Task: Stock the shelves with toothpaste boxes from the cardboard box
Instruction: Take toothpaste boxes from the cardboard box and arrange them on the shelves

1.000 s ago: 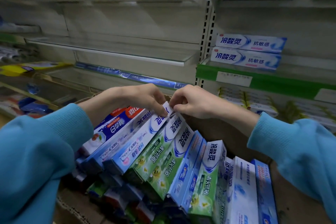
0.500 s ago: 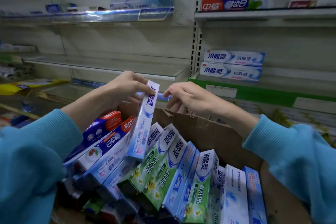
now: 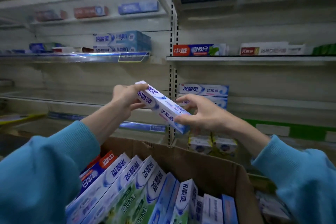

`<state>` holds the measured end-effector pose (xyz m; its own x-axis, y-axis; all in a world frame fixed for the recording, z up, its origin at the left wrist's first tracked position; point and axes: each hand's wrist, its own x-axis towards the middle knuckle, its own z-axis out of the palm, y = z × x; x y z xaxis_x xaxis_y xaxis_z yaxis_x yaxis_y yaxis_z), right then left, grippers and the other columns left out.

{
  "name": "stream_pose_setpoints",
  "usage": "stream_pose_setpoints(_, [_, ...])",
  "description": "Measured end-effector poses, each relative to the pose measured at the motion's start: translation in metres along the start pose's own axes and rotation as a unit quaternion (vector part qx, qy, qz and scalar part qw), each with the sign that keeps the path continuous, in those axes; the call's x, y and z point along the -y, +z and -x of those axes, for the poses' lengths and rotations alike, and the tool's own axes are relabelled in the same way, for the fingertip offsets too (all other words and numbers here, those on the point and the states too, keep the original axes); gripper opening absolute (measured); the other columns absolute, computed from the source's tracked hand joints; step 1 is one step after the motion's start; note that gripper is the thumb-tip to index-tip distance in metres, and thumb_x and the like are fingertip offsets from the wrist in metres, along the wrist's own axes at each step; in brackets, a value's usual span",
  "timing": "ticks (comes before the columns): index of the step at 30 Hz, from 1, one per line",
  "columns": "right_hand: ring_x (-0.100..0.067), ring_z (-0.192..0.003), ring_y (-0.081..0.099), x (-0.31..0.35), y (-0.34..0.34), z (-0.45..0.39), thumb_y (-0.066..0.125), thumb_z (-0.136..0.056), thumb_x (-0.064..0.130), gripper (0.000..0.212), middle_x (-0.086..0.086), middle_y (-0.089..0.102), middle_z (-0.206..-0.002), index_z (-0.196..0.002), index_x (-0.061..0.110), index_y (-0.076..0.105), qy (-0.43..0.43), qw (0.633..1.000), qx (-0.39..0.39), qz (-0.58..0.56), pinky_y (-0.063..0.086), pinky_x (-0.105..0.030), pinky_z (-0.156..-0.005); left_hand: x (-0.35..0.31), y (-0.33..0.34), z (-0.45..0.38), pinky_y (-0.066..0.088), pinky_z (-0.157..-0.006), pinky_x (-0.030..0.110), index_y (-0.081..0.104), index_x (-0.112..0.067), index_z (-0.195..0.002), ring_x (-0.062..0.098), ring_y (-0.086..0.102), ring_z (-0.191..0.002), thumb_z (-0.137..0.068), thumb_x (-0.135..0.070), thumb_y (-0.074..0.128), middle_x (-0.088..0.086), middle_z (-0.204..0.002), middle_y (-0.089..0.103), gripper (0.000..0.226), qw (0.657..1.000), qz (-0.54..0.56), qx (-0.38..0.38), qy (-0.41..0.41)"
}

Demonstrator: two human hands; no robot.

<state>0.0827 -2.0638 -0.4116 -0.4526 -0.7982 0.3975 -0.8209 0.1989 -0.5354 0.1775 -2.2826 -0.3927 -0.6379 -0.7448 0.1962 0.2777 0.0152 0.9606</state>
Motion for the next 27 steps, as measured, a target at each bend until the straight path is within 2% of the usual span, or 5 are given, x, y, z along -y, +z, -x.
stream_pose_setpoints(7, [0.003,-0.083,0.062,-0.042,-0.036,0.001,0.069,-0.089,0.019,0.031,0.01,0.067,-0.103,-0.12,0.015,0.067,0.018,0.995,-0.083,0.046,0.05,-0.013,-0.069,0.009,0.034,-0.011,0.064,-0.071,0.041,0.063,0.002,-0.107,0.032,0.077,-0.082,-0.101,-0.028,0.061,0.023,-0.096,0.075,0.031,0.996,0.039,0.076,-0.024])
stream_pose_setpoints(16, [-0.013,-0.092,0.065,-0.091,-0.081,-0.026,0.069,-0.091,0.02,0.026,-0.002,0.071,-0.105,-0.115,0.01,0.07,0.046,0.976,-0.214,0.013,0.051,-0.026,-0.08,0.025,0.079,-0.044,0.062,-0.08,0.051,0.056,0.005,-0.116,0.037,0.075,-0.088,-0.094,-0.027,0.071,0.023,-0.102,0.072,0.042,0.993,-0.055,0.102,0.037])
stream_pose_setpoints(20, [-0.016,-0.107,0.061,-0.106,-0.093,-0.044,0.066,-0.094,0.023,0.03,-0.001,0.067,-0.116,-0.123,0.014,0.065,0.075,0.969,-0.236,0.006,0.049,-0.03,-0.095,0.031,0.1,-0.064,0.06,-0.066,0.032,0.055,-0.007,-0.117,0.022,0.072,-0.084,-0.096,-0.026,0.069,0.008,-0.101,0.07,0.031,0.983,-0.126,0.102,0.088])
stream_pose_setpoints(24, [-0.02,-0.113,0.061,-0.131,-0.091,-0.056,0.064,-0.095,0.018,0.031,-0.004,0.066,-0.122,-0.125,0.01,0.065,0.105,0.963,-0.241,0.049,0.049,-0.034,-0.097,0.051,0.12,-0.081,0.059,-0.085,0.04,0.058,-0.011,-0.114,0.023,0.068,-0.094,-0.096,-0.022,0.067,0.004,-0.1,0.067,0.023,0.972,-0.184,0.098,0.113])
stream_pose_setpoints(27, [-0.023,-0.109,0.064,-0.151,-0.077,-0.054,0.064,-0.095,0.018,0.029,-0.009,0.067,-0.121,-0.122,0.009,0.068,0.099,0.96,-0.248,0.088,0.051,-0.037,-0.096,0.072,0.127,-0.09,0.058,-0.07,0.03,0.062,-0.014,-0.102,0.014,0.067,-0.083,-0.096,-0.024,0.067,0.0,-0.091,0.069,0.012,0.955,-0.248,0.095,0.131])
